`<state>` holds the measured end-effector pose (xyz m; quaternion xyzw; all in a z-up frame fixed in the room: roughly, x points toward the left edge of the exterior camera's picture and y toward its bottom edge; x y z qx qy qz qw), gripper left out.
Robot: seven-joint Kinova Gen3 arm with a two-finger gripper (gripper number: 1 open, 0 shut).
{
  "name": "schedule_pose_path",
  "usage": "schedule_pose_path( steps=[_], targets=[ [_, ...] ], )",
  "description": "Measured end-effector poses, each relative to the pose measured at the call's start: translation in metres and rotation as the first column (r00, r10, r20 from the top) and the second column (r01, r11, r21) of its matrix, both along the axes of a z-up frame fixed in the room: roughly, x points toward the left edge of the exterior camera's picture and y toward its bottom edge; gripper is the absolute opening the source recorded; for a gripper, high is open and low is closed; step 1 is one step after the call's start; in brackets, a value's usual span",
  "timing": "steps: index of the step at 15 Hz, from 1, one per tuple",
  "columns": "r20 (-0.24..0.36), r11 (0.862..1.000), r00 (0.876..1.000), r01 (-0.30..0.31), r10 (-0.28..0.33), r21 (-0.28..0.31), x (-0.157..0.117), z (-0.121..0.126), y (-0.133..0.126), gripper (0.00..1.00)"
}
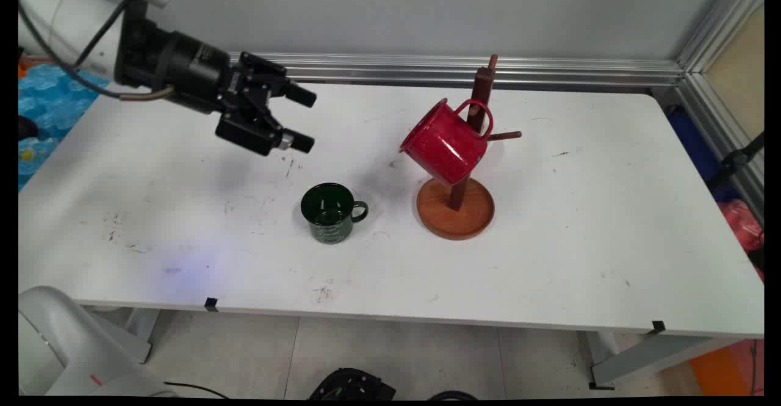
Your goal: Pick up the red mug from the rack
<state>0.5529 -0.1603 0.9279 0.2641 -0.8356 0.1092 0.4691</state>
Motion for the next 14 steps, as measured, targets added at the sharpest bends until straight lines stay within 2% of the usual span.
schedule_pose_path(
  steps=[7,14],
  targets=[
    [0.009,0.999,1.0,0.024,-0.024,0.031,-0.037,0.02,-0.035,1.0],
    [0.021,0.992,0.996,0.089,-0.091,0.085,-0.078,0.02,-0.074,1.0]
  ],
)
